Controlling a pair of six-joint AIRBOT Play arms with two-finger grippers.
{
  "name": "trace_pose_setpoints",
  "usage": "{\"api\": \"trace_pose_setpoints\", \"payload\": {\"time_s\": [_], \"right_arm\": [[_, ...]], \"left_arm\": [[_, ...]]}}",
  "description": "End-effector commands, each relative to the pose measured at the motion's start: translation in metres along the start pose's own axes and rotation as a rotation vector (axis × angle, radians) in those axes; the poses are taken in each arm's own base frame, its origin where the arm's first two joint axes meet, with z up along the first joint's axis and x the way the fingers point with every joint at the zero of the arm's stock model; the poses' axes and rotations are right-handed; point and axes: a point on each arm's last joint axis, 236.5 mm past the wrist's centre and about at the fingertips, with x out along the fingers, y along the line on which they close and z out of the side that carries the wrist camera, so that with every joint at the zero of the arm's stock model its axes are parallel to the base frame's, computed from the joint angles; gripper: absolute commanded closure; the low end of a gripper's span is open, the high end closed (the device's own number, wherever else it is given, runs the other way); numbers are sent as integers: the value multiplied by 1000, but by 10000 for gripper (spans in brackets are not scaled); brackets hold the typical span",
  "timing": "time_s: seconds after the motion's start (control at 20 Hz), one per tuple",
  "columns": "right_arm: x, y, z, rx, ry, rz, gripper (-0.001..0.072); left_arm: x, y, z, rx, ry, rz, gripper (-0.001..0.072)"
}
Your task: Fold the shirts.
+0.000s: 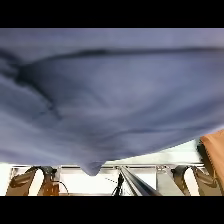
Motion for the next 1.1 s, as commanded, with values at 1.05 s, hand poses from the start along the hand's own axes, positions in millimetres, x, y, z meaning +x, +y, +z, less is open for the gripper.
{"api": "trace_pose_setpoints", "payload": {"time_s": [1.05], "right_arm": [[352, -37, -380, 273, 1006, 104, 682]], "left_arm": [[288, -43, -423, -503, 1073, -388, 683]]}}
